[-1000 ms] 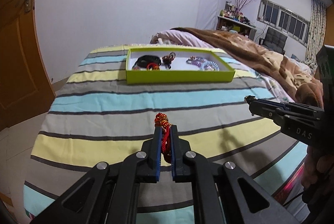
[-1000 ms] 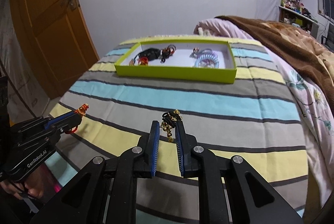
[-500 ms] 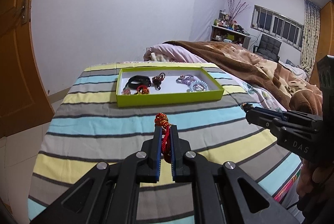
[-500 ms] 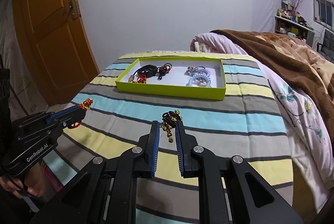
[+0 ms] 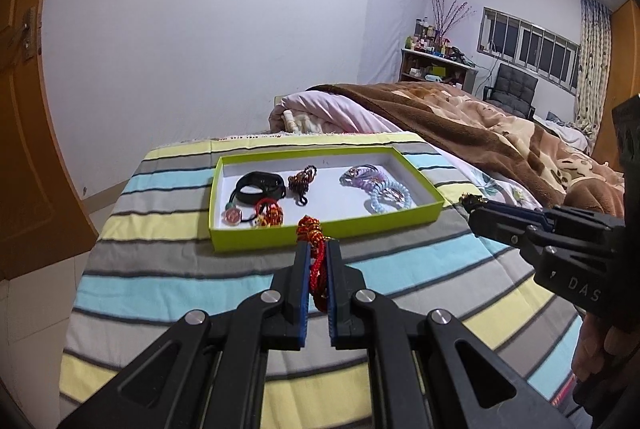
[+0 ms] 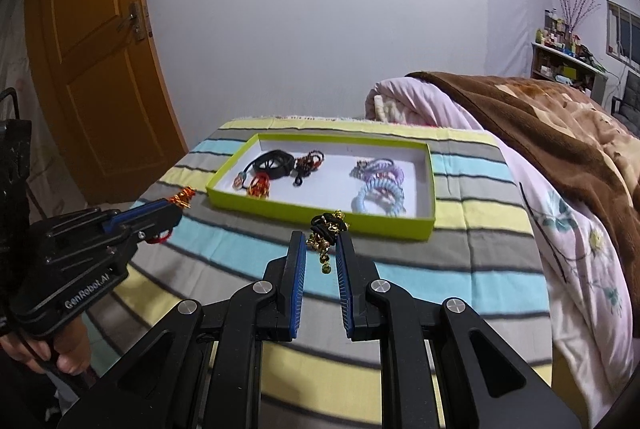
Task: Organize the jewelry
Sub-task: 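Carry the red charm and gold charm into the lime-green box, then open both grippers to drop the charms in the box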
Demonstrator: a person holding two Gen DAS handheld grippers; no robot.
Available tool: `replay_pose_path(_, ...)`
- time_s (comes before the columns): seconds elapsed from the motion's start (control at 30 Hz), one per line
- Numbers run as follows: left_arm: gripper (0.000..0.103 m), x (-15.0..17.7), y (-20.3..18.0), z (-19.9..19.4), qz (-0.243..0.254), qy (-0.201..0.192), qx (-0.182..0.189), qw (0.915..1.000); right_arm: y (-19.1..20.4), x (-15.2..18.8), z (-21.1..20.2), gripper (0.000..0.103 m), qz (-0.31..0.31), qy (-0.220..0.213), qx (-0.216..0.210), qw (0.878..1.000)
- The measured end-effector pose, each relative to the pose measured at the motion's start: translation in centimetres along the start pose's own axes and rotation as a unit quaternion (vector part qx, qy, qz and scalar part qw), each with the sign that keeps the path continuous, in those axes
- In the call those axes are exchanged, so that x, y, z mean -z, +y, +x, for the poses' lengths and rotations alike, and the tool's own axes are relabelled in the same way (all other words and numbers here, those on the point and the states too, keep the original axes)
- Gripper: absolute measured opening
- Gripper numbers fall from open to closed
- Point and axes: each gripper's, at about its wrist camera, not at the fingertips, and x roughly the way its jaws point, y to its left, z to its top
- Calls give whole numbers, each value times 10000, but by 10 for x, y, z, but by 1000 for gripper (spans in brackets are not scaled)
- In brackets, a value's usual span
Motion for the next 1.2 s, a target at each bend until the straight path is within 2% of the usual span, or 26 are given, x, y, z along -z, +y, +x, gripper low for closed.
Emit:
replay_pose_path(0.27, 7, -23, 8, 34, 52, -2, 21, 10000, -3, -22, 31, 16, -126, 33, -56, 9999)
replay_pose_path(0.57, 7, -40, 23, 82, -2, 207, 219, 9995, -14, -43, 78, 16, -213, 181, -128, 9995)
replay_pose_path(0.87, 8, -37, 29, 123, -36, 562, 308, 9979, -24, -51, 125, 16, -213, 460, -235, 9984)
replay_pose_path(1.2, 8, -28, 24, 150, 111, 985, 351, 9945, -35, -44, 140, 16, -103, 579, -254, 9979)
